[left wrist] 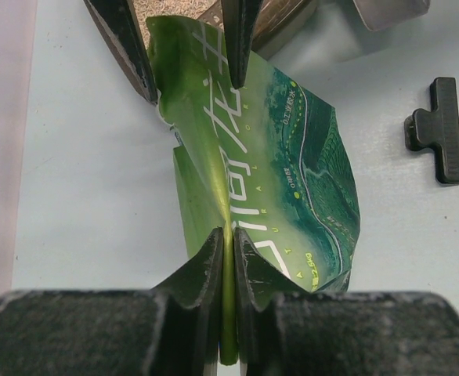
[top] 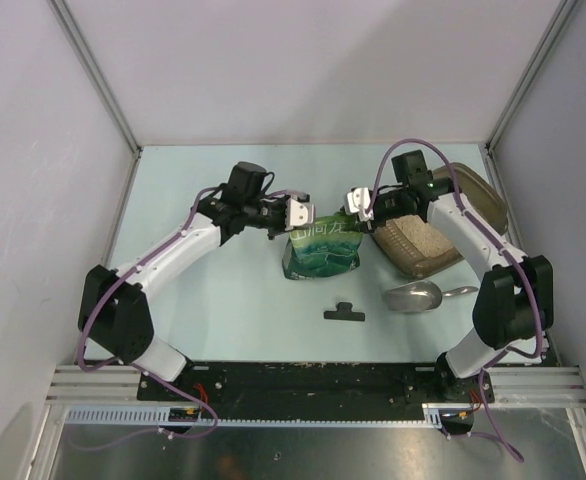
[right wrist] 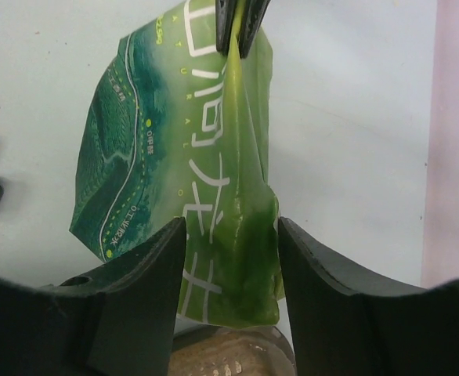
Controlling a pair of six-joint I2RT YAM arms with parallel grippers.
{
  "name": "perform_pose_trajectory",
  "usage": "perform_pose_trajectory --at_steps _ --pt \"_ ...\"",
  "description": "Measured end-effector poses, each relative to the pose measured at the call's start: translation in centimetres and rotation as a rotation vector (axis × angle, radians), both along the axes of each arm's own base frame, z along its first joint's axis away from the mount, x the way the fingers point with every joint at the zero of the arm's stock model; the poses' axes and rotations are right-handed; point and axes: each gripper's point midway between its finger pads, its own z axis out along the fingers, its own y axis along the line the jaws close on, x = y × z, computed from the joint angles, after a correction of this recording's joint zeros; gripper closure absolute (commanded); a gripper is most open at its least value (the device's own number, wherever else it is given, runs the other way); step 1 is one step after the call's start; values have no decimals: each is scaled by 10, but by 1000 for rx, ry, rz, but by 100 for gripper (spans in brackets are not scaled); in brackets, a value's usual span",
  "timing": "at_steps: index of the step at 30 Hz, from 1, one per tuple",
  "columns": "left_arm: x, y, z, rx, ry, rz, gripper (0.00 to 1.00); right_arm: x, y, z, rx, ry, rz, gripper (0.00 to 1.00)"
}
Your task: Fill the litter box with clean litter
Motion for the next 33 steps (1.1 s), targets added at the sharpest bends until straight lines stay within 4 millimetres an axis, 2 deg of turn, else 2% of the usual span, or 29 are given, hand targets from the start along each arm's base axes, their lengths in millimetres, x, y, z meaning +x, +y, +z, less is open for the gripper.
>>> perform_pose_trajectory --at_steps 4,7,9,11,14,19,21,26,33 --pt "0 0 0 -5 9 -3 87 5 -3 -7 -10 10 -13 53" --pt "-1 0 0 -8 11 -5 82 8 -4 -6 -2 26 -35 64" --pt "-1 0 0 -8 11 -5 74 8 -5 -7 0 45 -50 69" --pt "-1 0 -1 -6 12 -6 70 8 -6 -8 1 70 -64 68" --pt "-1 1 -2 -2 17 -6 70 8 -8 -11 0 93 -74 61" --pt "-2 1 -4 3 14 -11 70 9 -9 -15 0 126 -95 60" --pt "-1 1 -4 6 7 -15 73 10 -9 -15 2 134 -106 59" --pt "0 2 -5 14 -4 -18 79 12 -8 -17 -1 144 -117 64" --pt "1 4 -10 23 14 -10 82 8 -10 -29 -41 156 -105 67"
